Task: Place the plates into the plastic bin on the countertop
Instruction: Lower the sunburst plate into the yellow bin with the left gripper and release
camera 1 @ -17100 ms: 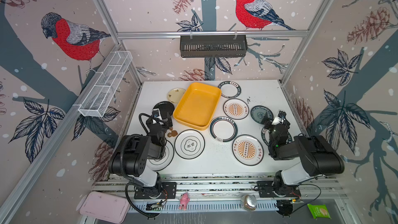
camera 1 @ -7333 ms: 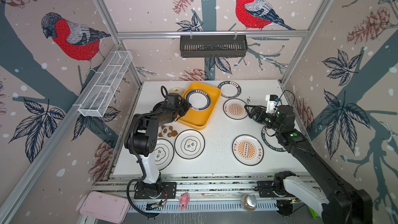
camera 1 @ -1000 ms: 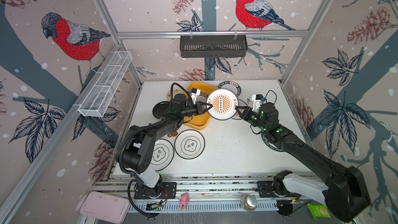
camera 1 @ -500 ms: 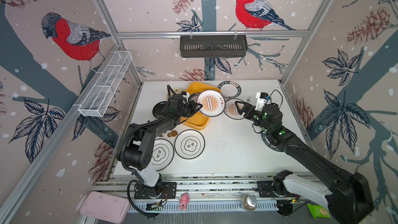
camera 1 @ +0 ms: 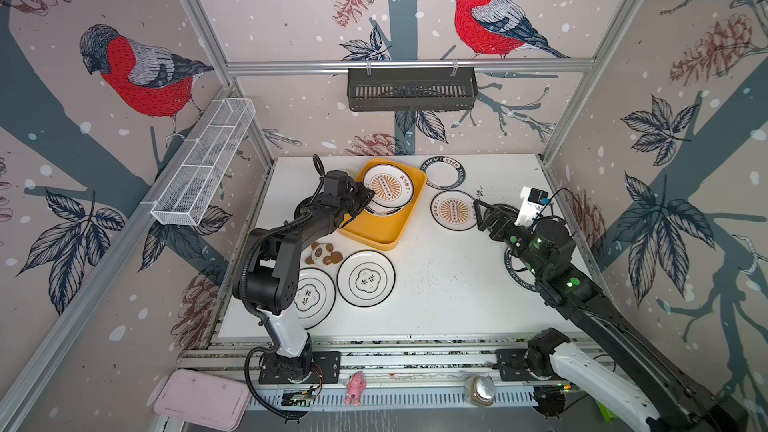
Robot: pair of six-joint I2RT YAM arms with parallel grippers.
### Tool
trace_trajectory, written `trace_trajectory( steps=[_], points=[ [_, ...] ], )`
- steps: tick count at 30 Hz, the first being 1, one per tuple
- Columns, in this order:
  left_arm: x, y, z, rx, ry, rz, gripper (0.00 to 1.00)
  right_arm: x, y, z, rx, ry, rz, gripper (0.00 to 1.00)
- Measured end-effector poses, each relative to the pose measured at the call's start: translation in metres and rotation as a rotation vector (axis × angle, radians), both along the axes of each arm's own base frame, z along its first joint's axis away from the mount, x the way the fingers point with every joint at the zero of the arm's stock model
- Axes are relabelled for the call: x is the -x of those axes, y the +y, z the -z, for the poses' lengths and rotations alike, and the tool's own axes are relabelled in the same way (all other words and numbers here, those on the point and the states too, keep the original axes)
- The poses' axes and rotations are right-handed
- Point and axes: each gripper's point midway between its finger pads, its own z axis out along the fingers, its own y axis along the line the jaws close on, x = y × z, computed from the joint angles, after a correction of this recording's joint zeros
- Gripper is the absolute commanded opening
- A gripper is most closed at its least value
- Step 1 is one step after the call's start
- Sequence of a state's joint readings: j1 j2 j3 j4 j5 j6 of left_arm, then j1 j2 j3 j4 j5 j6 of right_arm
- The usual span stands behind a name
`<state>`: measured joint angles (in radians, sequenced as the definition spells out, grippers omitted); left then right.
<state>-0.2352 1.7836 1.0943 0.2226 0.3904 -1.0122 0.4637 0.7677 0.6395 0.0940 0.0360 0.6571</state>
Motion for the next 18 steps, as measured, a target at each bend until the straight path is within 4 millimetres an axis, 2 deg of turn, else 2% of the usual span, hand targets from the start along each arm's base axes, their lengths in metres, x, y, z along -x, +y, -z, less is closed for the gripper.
trace_trajectory(
  steps=[6,12,18],
  points=[
    [-0.012,0.003,0.027,-0.029,0.073,-0.036,0.12,0.003,-0.005,-0.007,0.011,-0.015,0.017,1.00],
    [-0.039,0.003,0.027,-0.038,0.057,-0.060,0.11,0.007,-0.011,-0.007,0.024,-0.015,0.027,1.00],
    [-0.042,0.003,0.052,-0.028,0.118,-0.088,0.11,0.007,-0.018,-0.002,0.039,0.005,0.056,1.00]
  ],
)
